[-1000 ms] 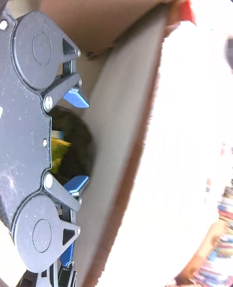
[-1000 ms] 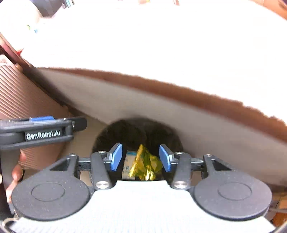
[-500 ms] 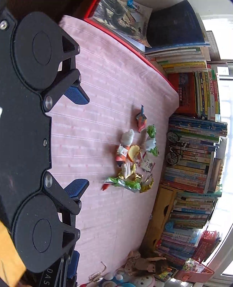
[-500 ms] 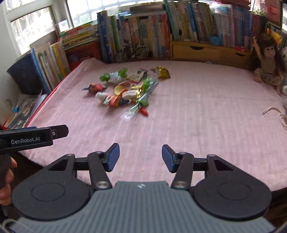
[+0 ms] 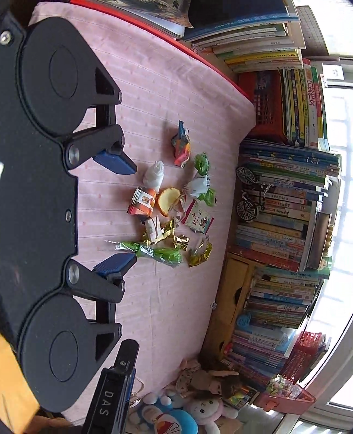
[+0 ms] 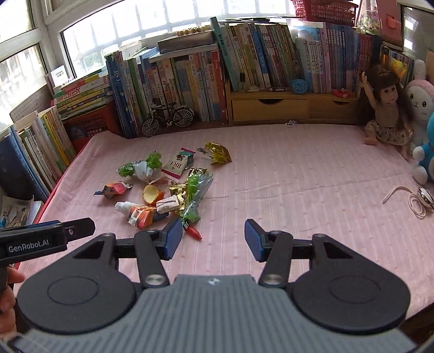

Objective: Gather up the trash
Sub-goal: 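Grasp the orange cookie wrapper with the left gripper while the right gripper grasps the clear green plastic bag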

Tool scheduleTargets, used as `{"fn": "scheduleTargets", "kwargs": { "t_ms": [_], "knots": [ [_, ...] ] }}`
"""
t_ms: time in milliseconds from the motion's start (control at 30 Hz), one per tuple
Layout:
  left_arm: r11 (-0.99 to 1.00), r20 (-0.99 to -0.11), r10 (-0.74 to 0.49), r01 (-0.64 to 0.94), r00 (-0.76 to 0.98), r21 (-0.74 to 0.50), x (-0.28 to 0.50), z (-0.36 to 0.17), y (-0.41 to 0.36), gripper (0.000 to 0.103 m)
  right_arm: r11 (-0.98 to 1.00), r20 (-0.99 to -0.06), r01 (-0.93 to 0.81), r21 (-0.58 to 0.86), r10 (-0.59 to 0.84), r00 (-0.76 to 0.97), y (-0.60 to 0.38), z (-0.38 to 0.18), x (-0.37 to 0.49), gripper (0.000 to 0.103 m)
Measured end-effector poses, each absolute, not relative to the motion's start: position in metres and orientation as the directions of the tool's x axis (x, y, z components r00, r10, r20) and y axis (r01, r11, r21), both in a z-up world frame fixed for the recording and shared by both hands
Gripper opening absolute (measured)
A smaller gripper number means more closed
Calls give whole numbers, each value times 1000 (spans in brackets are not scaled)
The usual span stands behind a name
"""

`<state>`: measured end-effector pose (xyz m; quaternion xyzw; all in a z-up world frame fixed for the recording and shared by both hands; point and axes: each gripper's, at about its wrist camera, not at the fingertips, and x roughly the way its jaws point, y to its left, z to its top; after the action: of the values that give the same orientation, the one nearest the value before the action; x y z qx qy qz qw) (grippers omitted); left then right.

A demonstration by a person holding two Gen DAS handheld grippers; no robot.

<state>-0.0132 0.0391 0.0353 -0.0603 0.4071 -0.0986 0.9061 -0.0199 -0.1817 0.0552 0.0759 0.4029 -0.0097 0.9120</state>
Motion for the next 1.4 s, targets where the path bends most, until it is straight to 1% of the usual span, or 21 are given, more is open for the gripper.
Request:
{"fn": "scheduleTargets", "kwargs": {
  "t_ms": [133, 233, 300, 367, 500, 733, 1000, 1067, 1133, 1233, 1333, 1400],
  "knots": [
    [974, -734, -227, 146, 640, -174, 1, 25, 30, 49, 987, -757, 63, 149, 73, 649, -183, 42, 6, 62],
    [979, -750, -204, 138, 629, -150, 17, 11, 20, 46, 987, -774, 34, 160, 104, 624, -184, 27, 28, 58],
    [983, -761, -183, 123, 622, -136, 30, 2, 13, 45, 986, -791, 12, 168, 128, 599, -186, 15, 44, 52],
    [987, -771, -161, 109, 616, -119, 43, -8, 6, 45, 983, -806, -9, 184, 156, 571, -187, 1, 60, 48],
    [995, -798, -95, 66, 595, -70, 71, -30, -7, 45, 974, -827, -58, 218, 216, 519, -188, -25, 85, 46],
    [1000, -827, -21, 19, 562, -12, 104, -63, -20, 45, 943, -838, -93, 321, 328, 437, -193, -65, 128, 46],
    [1000, -850, 27, -17, 527, 22, 125, -88, -29, 46, 918, -836, -114, 379, 393, 384, -191, -90, 155, 46],
    [999, -855, 34, -34, 517, 19, 127, -93, -27, 47, 912, -832, -117, 394, 408, 377, -192, -93, 158, 46],
    [998, -860, 38, -59, 510, 9, 128, -95, -23, 52, 905, -828, -119, 409, 423, 369, -193, -95, 161, 46],
    [996, -871, 42, -91, 490, -3, 129, -98, -18, 55, 895, -825, -122, 428, 442, 351, -193, -99, 163, 46],
    [993, -879, 24, -115, 477, -35, 127, -102, -13, 54, 889, -821, -132, 438, 456, 343, -190, -100, 164, 44],
    [991, -882, 1, -120, 472, -63, 126, -103, -11, 51, 884, -819, -140, 446, 466, 334, -189, -100, 164, 38]
  ]
}}
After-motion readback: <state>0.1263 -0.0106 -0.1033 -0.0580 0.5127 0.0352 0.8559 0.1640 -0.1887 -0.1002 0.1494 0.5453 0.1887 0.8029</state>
